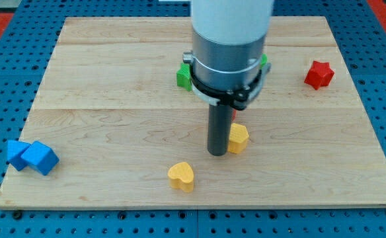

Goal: Move the green star towards the red circle

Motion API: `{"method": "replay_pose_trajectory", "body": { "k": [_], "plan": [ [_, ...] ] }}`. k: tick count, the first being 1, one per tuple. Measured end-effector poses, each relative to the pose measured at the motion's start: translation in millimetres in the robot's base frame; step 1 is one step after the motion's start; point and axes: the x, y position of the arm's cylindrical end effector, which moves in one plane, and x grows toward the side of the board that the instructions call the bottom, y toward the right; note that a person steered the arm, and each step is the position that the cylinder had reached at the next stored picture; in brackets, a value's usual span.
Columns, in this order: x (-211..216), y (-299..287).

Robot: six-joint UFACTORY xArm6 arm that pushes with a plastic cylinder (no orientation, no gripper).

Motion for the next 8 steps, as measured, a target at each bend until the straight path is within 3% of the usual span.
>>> {"method": "replay_pose_trajectory", "body": {
  "k": [3, 6, 8],
  "plan": [
    [-12.6, -19.9],
    [-140.1, -37.0],
    [-154.4, -42.4]
  ]
}}
